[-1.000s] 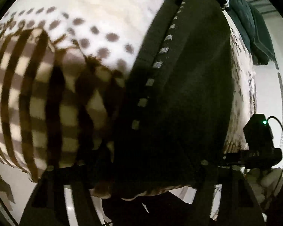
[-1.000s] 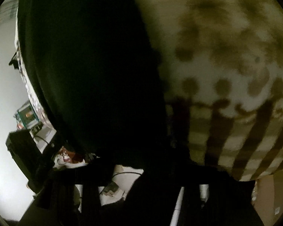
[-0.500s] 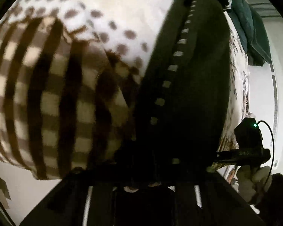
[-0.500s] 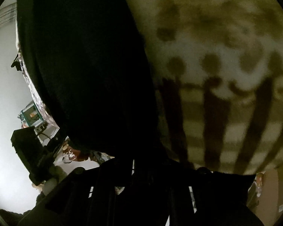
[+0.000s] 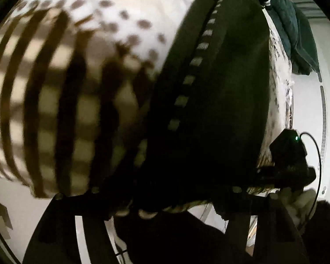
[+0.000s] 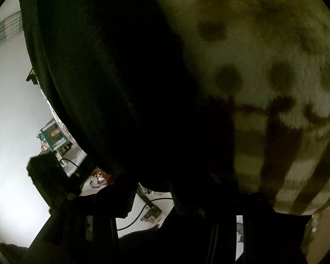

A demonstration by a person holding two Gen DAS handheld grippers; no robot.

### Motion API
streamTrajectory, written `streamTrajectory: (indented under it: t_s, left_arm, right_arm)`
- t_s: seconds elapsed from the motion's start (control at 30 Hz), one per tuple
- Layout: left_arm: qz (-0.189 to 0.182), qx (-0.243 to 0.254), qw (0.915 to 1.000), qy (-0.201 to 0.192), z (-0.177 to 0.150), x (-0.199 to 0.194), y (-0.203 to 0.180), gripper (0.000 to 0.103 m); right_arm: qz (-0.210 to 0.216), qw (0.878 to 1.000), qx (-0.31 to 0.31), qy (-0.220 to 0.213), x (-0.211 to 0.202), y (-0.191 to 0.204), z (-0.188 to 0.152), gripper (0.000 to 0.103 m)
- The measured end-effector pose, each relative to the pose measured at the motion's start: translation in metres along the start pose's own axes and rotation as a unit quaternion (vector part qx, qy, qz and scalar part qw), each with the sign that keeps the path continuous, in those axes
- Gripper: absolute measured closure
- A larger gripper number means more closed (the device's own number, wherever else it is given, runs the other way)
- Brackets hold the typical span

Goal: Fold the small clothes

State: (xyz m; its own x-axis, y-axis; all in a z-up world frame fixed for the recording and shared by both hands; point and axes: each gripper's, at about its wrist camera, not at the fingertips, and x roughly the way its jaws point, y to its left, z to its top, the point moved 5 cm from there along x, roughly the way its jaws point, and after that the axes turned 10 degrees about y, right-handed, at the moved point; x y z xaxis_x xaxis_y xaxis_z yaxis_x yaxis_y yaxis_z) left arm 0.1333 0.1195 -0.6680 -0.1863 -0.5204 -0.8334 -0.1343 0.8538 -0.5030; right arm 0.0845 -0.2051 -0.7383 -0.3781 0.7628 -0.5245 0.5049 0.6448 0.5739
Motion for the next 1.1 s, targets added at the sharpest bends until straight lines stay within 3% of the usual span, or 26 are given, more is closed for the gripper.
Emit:
streamTrajectory:
  t_s: [0.13, 0.17, 0.2, 0.23, 0.3, 0.47, 0.63, 0.7, 0.9, 1.0, 1.1]
  left_arm:
    - [0.003, -0.016, 0.9999, 0.000, 0.007, 0.011, 0.006, 0.041]
    - [0.012, -0.017, 0.9998, -0.004, 0.009, 0.012, 0.003, 0.046]
    - [0.027, -0.015, 0.9995, -0.012, 0.008, 0.011, 0.000, 0.070]
    - [0.039, -0.007, 0.9991, -0.015, 0.006, 0.010, -0.005, 0.088]
    - [0.056, -0.006, 0.9982, -0.020, 0.002, 0.005, -0.011, 0.092]
    - [0.047, -0.023, 0.9978, -0.040, -0.012, -0.034, -0.030, 0.094]
    - [-0.022, -0.013, 0.9969, -0.074, -0.006, -0.086, -0.067, 0.096]
    - [-0.030, 0.000, 0.9956, -0.089, 0.004, -0.099, -0.078, 0.096]
    - [-0.090, 0.023, 0.9814, -0.168, 0.083, -0.136, -0.117, 0.096]
    - [-0.119, 0.039, 0.9706, -0.206, 0.139, -0.152, -0.136, 0.096]
    - [-0.122, 0.074, 0.9578, -0.250, 0.214, -0.165, -0.164, 0.096]
  right_arm:
    - [0.006, 1.000, 0.004, 0.003, -0.013, -0.005, 0.004, 0.056]
    - [0.005, 1.000, 0.005, 0.002, -0.016, -0.006, 0.004, 0.057]
    - [0.001, 1.000, 0.003, 0.000, -0.020, -0.009, 0.006, 0.066]
    - [-0.009, 1.000, -0.001, -0.003, -0.019, -0.009, 0.003, 0.082]
    - [-0.002, 1.000, -0.009, -0.008, -0.024, -0.007, -0.004, 0.090]
    - [0.020, 0.999, -0.035, -0.017, -0.050, 0.010, -0.023, 0.091]
    - [0.065, 0.994, -0.083, -0.031, -0.093, 0.051, -0.037, 0.091]
    - [0.082, 0.991, -0.098, -0.045, -0.102, 0.081, -0.038, 0.091]
    - [0.122, 0.980, -0.122, -0.100, -0.159, 0.142, -0.015, 0.092]
    - [0.127, 0.971, -0.139, -0.145, -0.209, 0.175, 0.019, 0.092]
    - [0.117, 0.961, -0.156, -0.195, -0.260, 0.214, 0.069, 0.092]
